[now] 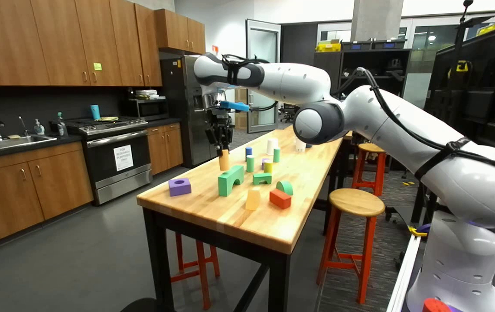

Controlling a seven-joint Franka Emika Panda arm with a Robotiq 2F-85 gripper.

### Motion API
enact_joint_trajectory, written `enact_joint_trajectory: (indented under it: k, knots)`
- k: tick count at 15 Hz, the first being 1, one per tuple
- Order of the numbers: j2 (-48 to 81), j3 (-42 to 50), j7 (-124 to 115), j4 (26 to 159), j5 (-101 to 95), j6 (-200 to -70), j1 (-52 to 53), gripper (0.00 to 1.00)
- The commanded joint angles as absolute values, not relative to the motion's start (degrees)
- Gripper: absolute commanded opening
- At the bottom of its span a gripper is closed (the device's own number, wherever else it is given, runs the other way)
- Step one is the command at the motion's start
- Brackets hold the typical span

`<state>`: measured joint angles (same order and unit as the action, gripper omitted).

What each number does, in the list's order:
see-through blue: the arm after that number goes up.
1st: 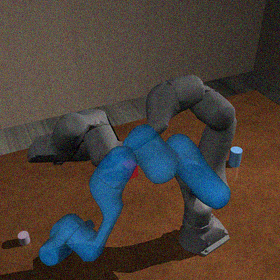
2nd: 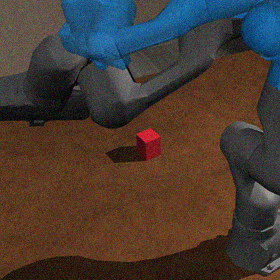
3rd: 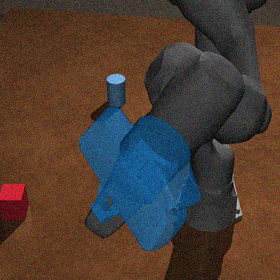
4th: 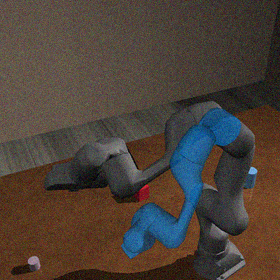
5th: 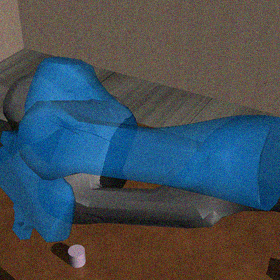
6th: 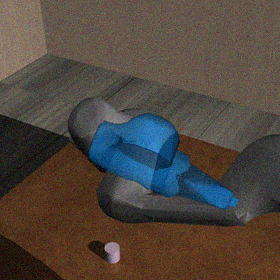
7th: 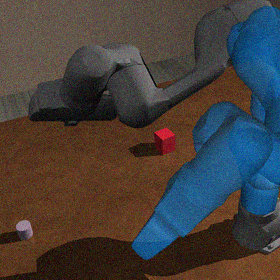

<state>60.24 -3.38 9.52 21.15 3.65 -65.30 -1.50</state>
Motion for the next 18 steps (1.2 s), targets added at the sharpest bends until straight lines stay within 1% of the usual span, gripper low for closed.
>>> enact_joint_trajectory:
  k: [1,3,18]
  knots:
    - [59.1,-3.6,9.6,22.6,3.9,-65.8,-1.4,0.15]
    - [60.7,-3.6,9.7,20.1,3.9,-64.6,-1.2,0.15]
    - [61.3,-3.7,9.4,20.3,4.2,-65.0,-1.7,0.15]
